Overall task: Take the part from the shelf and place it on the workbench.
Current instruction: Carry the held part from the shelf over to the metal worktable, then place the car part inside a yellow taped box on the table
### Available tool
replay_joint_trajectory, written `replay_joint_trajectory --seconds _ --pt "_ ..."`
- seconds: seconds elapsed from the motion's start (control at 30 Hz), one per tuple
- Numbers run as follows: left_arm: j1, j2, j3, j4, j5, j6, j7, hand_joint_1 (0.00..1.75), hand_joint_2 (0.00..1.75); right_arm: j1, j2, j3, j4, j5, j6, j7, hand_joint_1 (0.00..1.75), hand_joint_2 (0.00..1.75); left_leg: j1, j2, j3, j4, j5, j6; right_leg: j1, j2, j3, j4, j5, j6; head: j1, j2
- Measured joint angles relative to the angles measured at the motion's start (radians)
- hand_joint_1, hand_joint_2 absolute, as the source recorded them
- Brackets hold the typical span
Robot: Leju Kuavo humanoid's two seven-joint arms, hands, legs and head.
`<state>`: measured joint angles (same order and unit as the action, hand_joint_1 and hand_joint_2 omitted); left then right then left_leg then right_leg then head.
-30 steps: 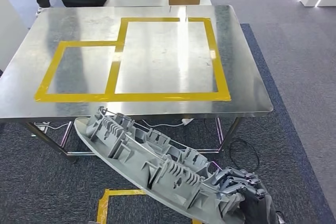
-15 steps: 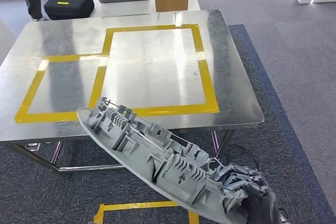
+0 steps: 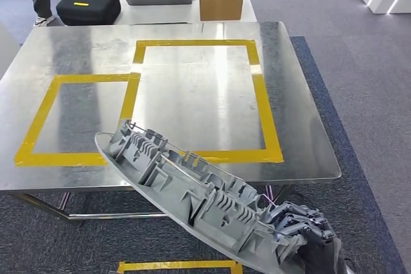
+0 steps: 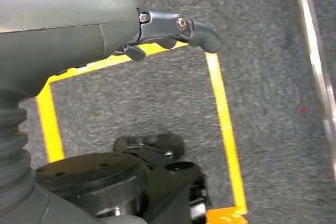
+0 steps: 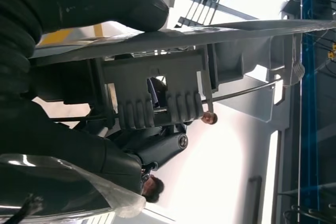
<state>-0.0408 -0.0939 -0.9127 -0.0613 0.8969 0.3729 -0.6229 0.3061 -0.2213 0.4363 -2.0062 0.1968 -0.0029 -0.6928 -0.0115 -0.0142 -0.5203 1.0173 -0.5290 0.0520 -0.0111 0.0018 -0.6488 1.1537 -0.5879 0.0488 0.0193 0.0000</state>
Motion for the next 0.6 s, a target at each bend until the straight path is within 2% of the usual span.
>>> replay_joint_trajectory --seconds 0.03,0.07,0.1,0.2,0.23,0.27,0.33,0.37,0.4,0.43,0.47,0.53,0.57,0.6 --pt "0.000 0.000 0.000 0.000 0.000 0.000 0.000 0.00 1.75 0.000 0.000 0.000 0.000 0.000 0.000 0.000 1.75 1.75 -0.001 -0.001 0.012 0.001 -0.012 -0.004 0.001 -0.002 0.009 -0.053 0.045 -0.003 0.000 0.000" --pt "-0.002 0.000 0.000 0.000 0.000 0.000 0.000 0.00 1.75 0.001 0.000 0.000 0.000 0.000 0.000 -0.001 1.75 1.75 -0.002 -0.001 0.020 0.002 -0.021 -0.009 0.003 -0.003 0.018 -0.089 0.079 -0.010 -0.001 0.000" --pt "-0.003 0.000 0.000 0.000 0.000 0.000 0.000 0.00 1.75 0.001 0.000 0.000 0.000 -0.001 0.000 -0.001 1.75 1.75 -0.003 -0.001 0.023 0.003 -0.028 -0.015 0.005 -0.003 0.023 -0.106 0.097 -0.018 -0.001 0.000" --pt "-0.006 0.001 -0.001 0.000 0.000 0.000 0.000 0.00 1.75 0.004 0.000 -0.001 -0.002 0.000 0.000 0.000 1.75 1.75 -0.003 0.000 0.021 0.026 -0.029 -0.028 0.003 0.000 0.040 -0.114 0.096 -0.041 -0.001 0.000" --pt "-0.007 0.001 -0.001 0.000 0.000 0.000 0.000 0.00 1.75 0.004 0.000 -0.002 -0.002 0.000 -0.001 0.000 1.75 1.75 -0.003 0.001 0.005 0.057 -0.027 -0.033 0.001 -0.001 0.049 -0.117 0.093 -0.046 -0.003 0.000" --pt "-0.008 0.001 -0.001 0.000 0.000 0.000 0.000 0.00 1.75 0.004 0.001 -0.003 -0.002 0.000 0.000 0.000 1.75 1.75 -0.001 0.001 -0.024 0.108 -0.032 -0.039 -0.001 -0.002 0.058 -0.120 0.087 -0.050 -0.004 0.000" --pt "-0.009 0.001 -0.001 0.000 0.000 0.000 0.000 0.00 1.75 0.004 0.002 -0.003 -0.002 0.000 0.000 -0.001 1.75 1.75 0.004 0.003 -0.100 0.228 -0.074 -0.050 -0.001 -0.004 0.076 -0.124 0.073 -0.056 -0.008 0.000" --pt "-0.008 0.001 -0.001 0.000 0.000 0.000 0.000 0.00 1.75 0.004 0.002 -0.003 -0.002 0.000 0.000 -0.001 1.75 1.75 0.006 0.003 -0.136 0.273 -0.101 -0.053 -0.001 -0.004 0.086 -0.124 0.065 -0.056 -0.008 0.000" --pt "-0.007 0.001 -0.001 0.000 0.000 0.000 0.000 0.00 1.75 0.005 0.002 -0.003 -0.002 0.000 0.000 -0.001 1.75 1.75 0.007 0.003 -0.159 0.292 -0.117 -0.054 0.000 -0.003 0.097 -0.124 0.056 -0.056 -0.008 0.000" --pt "-0.006 0.001 -0.001 0.000 0.000 0.000 0.000 0.00 1.75 0.006 0.002 -0.003 -0.002 0.000 0.000 -0.001 1.75 1.75 0.007 0.003 -0.169 0.281 -0.110 -0.052 0.000 -0.002 0.109 -0.124 0.047 -0.056 -0.008 0.000" --pt "-0.005 0.001 -0.001 0.000 0.000 0.000 0.000 0.00 1.75 0.006 0.002 -0.003 -0.002 0.000 0.000 -0.001 1.75 1.75 0.006 0.003 -0.163 0.239 -0.077 -0.047 0.001 -0.002 0.123 -0.124 0.037 -0.055 -0.008 0.000" --pt "-0.004 0.002 -0.001 0.000 0.000 0.000 0.000 0.00 1.75 0.006 0.003 -0.003 -0.002 0.000 0.000 -0.001 1.75 1.75 -0.001 0.004 -0.134 0.121 0.016 -0.032 0.003 -0.002 0.146 -0.126 0.018 -0.050 -0.006 0.000" --pt "-0.004 0.003 -0.001 0.000 0.000 0.000 0.000 0.00 1.75 0.006 0.003 -0.004 -0.002 -0.001 0.000 -0.001 1.75 1.75 -0.005 0.005 -0.122 0.073 0.047 -0.025 0.003 -0.002 0.152 -0.129 0.010 -0.047 -0.006 0.000" --pt "-0.003 0.003 -0.001 0.001 0.000 0.000 0.000 0.00 1.75 0.006 0.003 -0.004 -0.002 -0.001 0.000 -0.001 1.75 1.75 -0.009 0.005 -0.114 0.046 0.063 -0.019 0.003 -0.002 0.156 -0.133 0.006 -0.042 -0.005 0.000"
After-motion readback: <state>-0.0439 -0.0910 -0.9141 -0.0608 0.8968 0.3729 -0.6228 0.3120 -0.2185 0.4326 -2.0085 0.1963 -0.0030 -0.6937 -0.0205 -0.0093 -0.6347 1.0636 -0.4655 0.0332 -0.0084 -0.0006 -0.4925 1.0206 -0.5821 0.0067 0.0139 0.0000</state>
